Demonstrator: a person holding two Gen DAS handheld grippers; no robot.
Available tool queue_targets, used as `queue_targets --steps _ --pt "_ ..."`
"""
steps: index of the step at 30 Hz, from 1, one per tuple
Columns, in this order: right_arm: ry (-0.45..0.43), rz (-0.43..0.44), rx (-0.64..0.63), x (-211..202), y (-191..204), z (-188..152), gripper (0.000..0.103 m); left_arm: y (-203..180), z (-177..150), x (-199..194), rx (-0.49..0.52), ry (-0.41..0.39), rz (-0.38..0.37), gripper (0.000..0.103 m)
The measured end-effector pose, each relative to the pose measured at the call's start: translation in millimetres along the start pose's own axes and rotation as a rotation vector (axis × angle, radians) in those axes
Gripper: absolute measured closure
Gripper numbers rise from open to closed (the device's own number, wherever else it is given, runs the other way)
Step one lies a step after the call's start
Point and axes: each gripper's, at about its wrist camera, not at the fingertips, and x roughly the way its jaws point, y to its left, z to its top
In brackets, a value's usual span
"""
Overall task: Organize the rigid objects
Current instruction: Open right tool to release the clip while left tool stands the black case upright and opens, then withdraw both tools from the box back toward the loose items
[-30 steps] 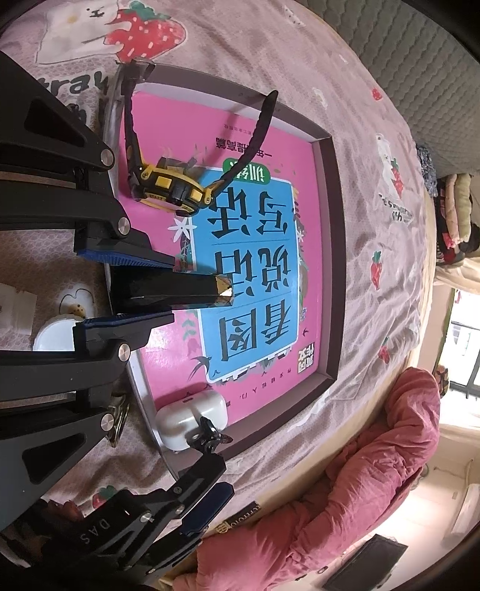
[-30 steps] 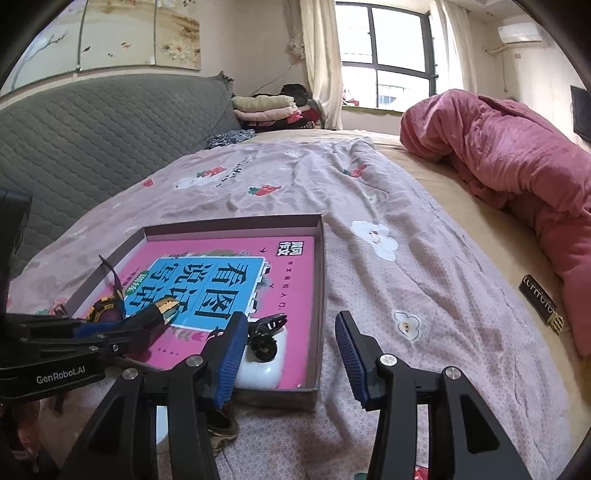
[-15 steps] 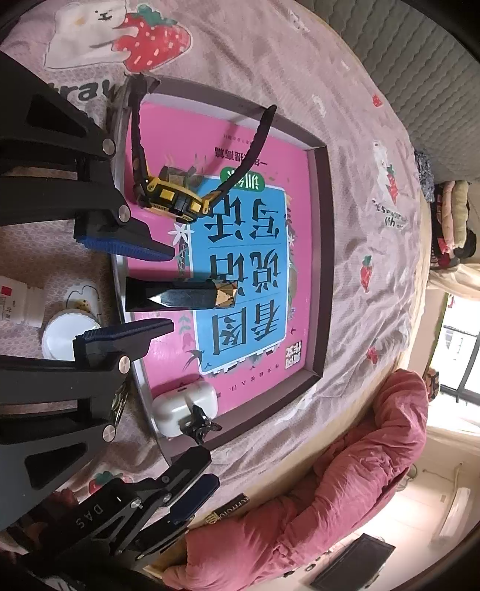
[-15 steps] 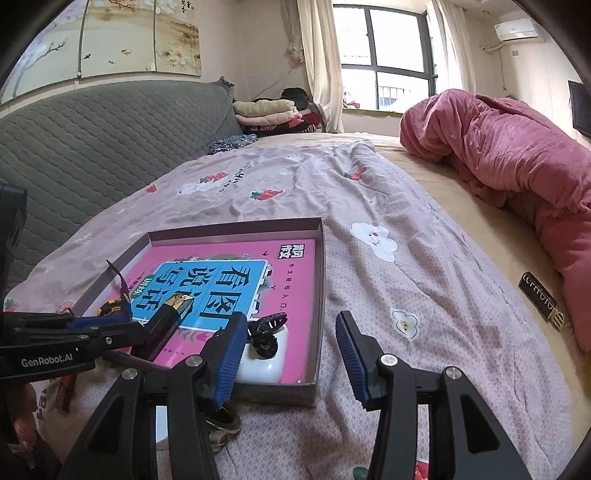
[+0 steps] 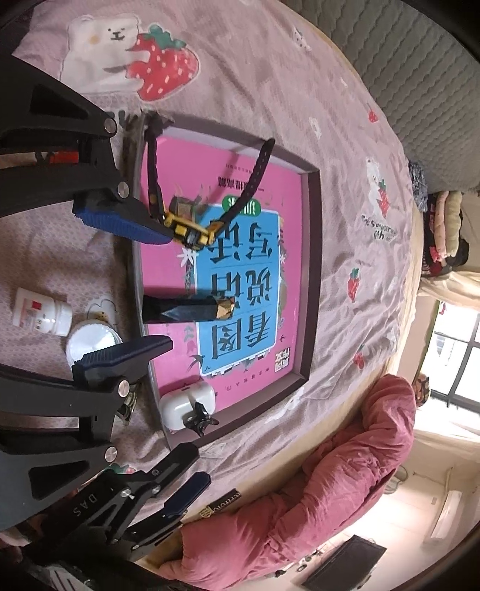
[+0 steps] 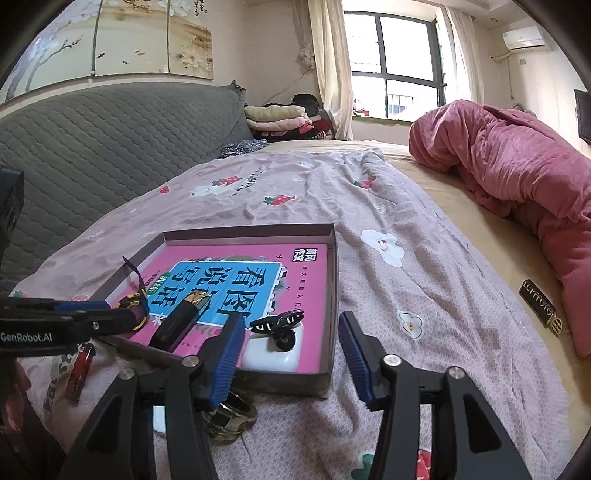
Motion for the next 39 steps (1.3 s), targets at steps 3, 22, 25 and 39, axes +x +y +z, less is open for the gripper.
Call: queue_targets --steps 3,22,25,39 --pt "0.0 -0.001 -0.006 -2.1 1.9 -1.2 0.043 5.7 -1.9 -7.2 -0.016 -0.008 -0.004 0.048" --pt "0.021 0.012 -0.038 -22.0 23.0 -10.4 0.043 63.0 -18.1 -44.8 -0.1 -0.032 0.046 0.047" --pt "0.032 0.009 -0.053 -23.5 27.3 -12.9 0.043 68.4 -20.3 -48.2 -0.113 -0.031 0.047 0.047" --pt "0.068 -0.002 -0.065 -36.5 33.8 -23.0 0.043 67.1 -42.2 -49.1 -0.101 0.013 0.045 0.047"
